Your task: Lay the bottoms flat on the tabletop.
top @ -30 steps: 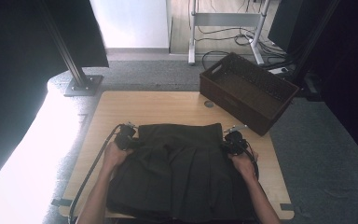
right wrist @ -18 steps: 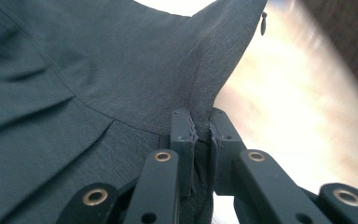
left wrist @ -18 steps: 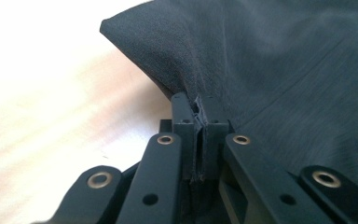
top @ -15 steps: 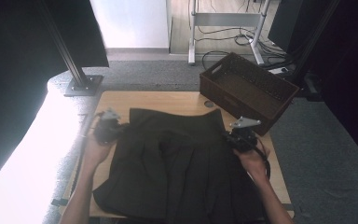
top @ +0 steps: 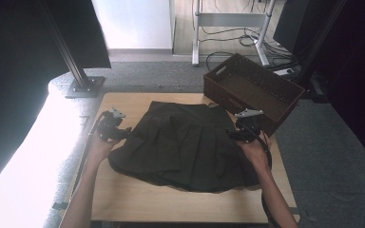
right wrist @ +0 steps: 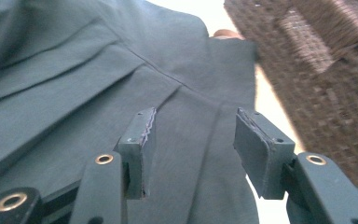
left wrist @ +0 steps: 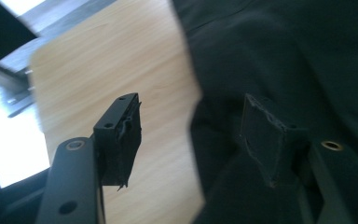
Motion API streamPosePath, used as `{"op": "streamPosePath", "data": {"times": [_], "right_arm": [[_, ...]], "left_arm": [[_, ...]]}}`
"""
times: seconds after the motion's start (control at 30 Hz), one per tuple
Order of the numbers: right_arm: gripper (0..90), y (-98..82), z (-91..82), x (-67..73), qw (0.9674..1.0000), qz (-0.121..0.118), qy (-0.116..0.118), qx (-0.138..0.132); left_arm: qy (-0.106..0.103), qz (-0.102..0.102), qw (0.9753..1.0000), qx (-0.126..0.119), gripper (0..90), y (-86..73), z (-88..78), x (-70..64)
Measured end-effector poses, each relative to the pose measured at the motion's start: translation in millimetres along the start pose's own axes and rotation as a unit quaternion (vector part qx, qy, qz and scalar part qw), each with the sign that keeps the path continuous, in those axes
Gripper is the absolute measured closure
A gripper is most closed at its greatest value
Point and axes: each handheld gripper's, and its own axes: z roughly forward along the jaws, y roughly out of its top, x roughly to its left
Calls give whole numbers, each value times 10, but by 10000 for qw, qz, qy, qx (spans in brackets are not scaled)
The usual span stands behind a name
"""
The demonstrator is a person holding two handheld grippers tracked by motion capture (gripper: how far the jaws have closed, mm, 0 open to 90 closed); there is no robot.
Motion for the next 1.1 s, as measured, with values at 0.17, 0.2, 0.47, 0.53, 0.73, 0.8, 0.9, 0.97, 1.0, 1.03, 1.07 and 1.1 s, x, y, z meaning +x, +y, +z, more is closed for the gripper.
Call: {"op": "streamPosePath", "data": {"times": [0.17, 0.2, 0.47, 0.53, 0.73, 0.8, 0.9, 0.97, 1.0, 1.03, 1.07, 1.1], "right_arm": [[481, -124, -6, 142, 9996, -192, 179, 78], [483, -154, -2, 163, 9995, -227, 206, 92], [494, -397, -60, 290, 9987, -214, 447, 143], [486, -467, -78, 317, 9984, -206, 491, 174], [462, -715, -115, 376, 9978, -129, 570, 299], [458, -820, -88, 399, 9973, -91, 598, 421], [469, -980, -1, 435, 9961, -131, 587, 649], [508, -1060, 49, 446, 9958, -123, 530, 735], [540, -1086, 62, 447, 9959, -145, 461, 765], [553, -1103, 69, 446, 9957, -149, 440, 798], [583, -1110, 68, 442, 9959, -114, 447, 772], [620, -1108, 61, 437, 9959, -115, 421, 796]], "left_arm": [[-317, 58, 9994, -90, 357, -68, -16, -138], [-415, 38, 9991, -78, 352, -85, -6, -171], [-1169, 437, 9922, 29, 285, -181, 93, -683], [-1231, 561, 9907, 136, 286, -200, 140, -815], [-1201, 488, 9901, 533, 383, -328, 377, -966], [-1350, 438, 9875, 680, 562, -384, 468, -969], [-1559, 381, 9843, 737, 871, -435, 545, -929], [-1342, 350, 9880, 677, 899, -407, 480, -848], [-1240, 369, 9894, 662, 899, -386, 423, -778], [-1120, 306, 9914, 598, 900, -369, 358, -699], [-955, 281, 9935, 558, 900, -356, 285, -610], [-812, 221, 9951, 511, 900, -350, 213, -514]]}}
